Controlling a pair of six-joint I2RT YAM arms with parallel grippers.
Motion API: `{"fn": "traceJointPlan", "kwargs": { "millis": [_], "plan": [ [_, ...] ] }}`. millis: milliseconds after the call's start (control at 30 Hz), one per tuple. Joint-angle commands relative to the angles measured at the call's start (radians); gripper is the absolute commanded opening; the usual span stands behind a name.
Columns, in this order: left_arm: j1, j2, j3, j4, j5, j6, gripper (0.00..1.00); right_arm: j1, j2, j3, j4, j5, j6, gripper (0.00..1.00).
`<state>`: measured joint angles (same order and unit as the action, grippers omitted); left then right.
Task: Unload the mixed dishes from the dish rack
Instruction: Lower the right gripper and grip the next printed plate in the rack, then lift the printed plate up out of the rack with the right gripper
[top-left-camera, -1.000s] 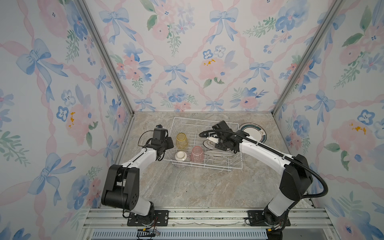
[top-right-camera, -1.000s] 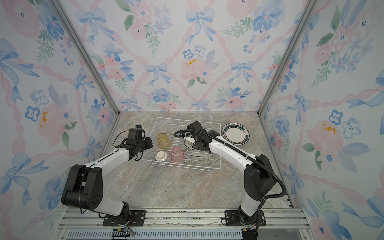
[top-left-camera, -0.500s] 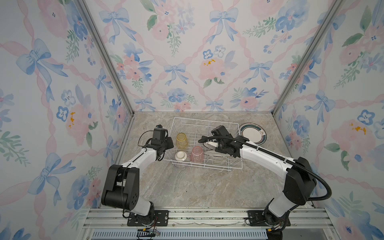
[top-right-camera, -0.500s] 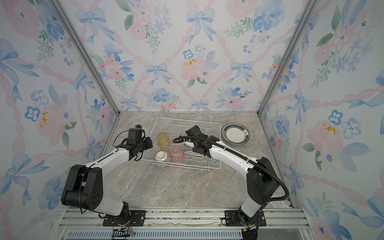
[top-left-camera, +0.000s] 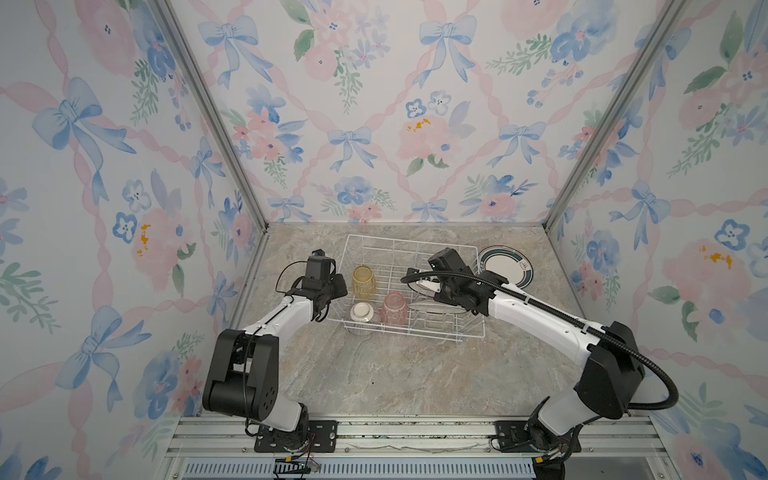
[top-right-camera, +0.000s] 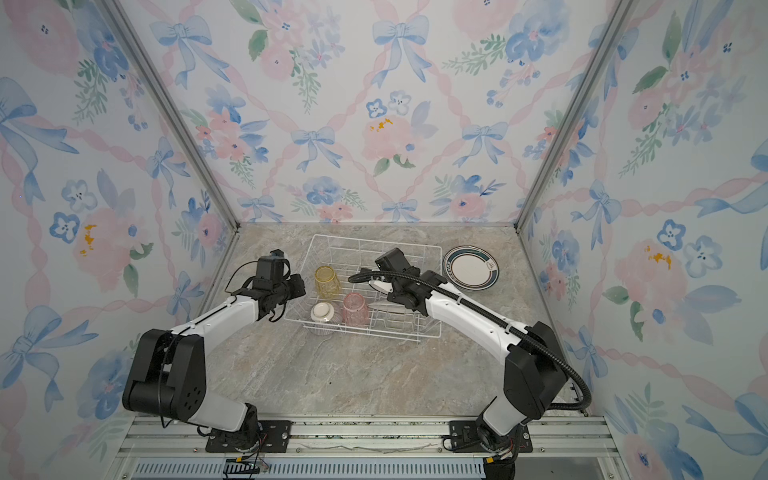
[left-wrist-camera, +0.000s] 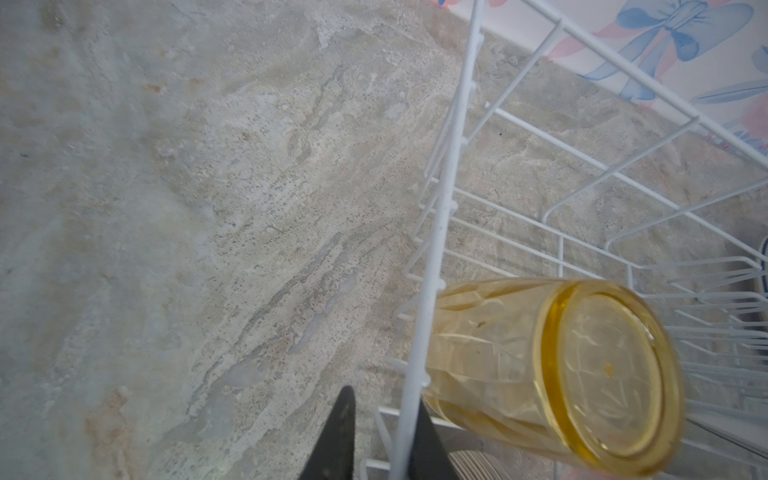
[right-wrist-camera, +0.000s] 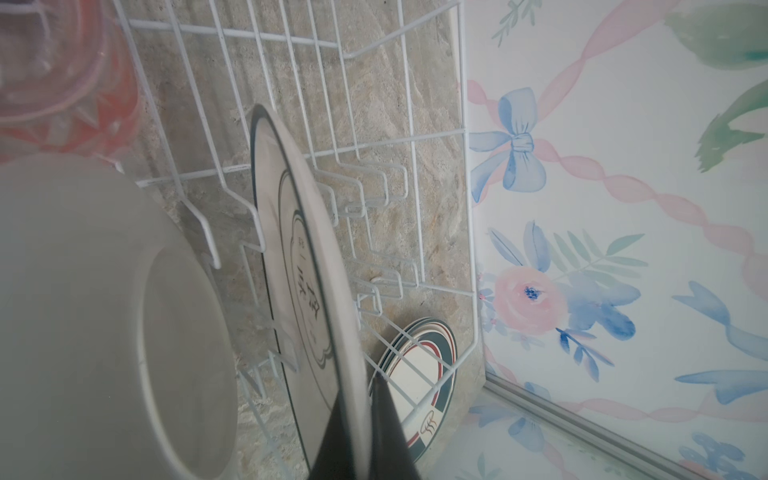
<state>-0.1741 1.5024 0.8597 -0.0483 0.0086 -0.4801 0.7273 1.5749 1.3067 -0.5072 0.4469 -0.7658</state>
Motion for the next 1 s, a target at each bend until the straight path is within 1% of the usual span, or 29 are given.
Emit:
{"fn": "traceJointPlan", "kwargs": {
  "millis": [0,167,333,500,800,967],
  "plan": [
    [-0.004,0.037,-0.024,-0.019,0.047,-0.028,0.21,-0.037,-0.066,0.054,0.118,0.065,0.072,0.0],
    [-0.004,0.042,-0.016,-0.019,0.054,-0.028,0.21,-0.069,-0.104,0.075,0.102,0.034,0.13,0.0],
    [-0.005,0.042,-0.017,-0.02,0.054,-0.025,0.21,-0.116,-0.143,0.089,0.086,-0.021,0.196,0.0],
    [-0.005,0.045,-0.016,-0.019,0.059,-0.024,0.21,-0.162,-0.172,0.095,0.093,-0.04,0.269,0.0],
    [-0.005,0.037,-0.019,-0.018,0.055,-0.025,0.21,-0.315,-0.232,0.109,0.1,-0.238,0.51,0.0],
    [-0.007,0.035,-0.024,-0.018,0.053,-0.028,0.21,-0.44,-0.25,0.126,0.086,-0.365,0.687,0.0]
  ]
}}
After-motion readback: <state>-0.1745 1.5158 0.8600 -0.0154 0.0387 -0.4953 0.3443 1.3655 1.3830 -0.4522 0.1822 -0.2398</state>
